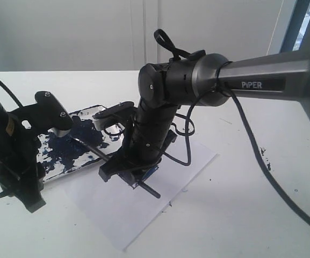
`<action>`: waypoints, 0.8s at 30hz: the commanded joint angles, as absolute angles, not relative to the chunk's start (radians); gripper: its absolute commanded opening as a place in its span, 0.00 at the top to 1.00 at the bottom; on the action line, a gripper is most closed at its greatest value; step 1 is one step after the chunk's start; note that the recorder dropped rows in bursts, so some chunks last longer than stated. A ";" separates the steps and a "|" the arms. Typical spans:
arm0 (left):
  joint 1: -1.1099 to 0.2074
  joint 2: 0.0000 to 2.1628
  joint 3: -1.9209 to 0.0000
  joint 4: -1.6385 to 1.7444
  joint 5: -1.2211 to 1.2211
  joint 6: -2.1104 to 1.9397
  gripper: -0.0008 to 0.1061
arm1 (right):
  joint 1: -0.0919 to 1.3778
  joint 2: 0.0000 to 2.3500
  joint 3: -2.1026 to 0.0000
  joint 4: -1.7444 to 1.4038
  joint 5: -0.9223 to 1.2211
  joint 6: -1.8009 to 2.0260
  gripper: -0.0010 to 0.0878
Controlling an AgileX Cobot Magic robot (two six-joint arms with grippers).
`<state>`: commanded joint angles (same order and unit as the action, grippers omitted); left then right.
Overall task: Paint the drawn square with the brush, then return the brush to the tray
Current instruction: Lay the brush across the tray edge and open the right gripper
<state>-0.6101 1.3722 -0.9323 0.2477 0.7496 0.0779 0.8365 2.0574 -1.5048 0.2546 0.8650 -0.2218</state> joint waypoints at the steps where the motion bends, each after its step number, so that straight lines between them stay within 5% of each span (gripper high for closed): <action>1: -0.610 1.372 -0.932 0.248 0.750 0.078 0.54 | 0.837 2.057 -1.505 0.255 0.863 -0.222 0.63; 15: -0.610 1.357 -0.932 0.290 0.741 0.063 0.54 | 0.837 2.009 -1.575 0.257 0.873 -0.293 0.55; 24: -0.610 1.151 -0.932 0.467 0.662 -0.139 0.64 | 0.837 1.723 -1.598 0.228 0.855 -0.435 0.99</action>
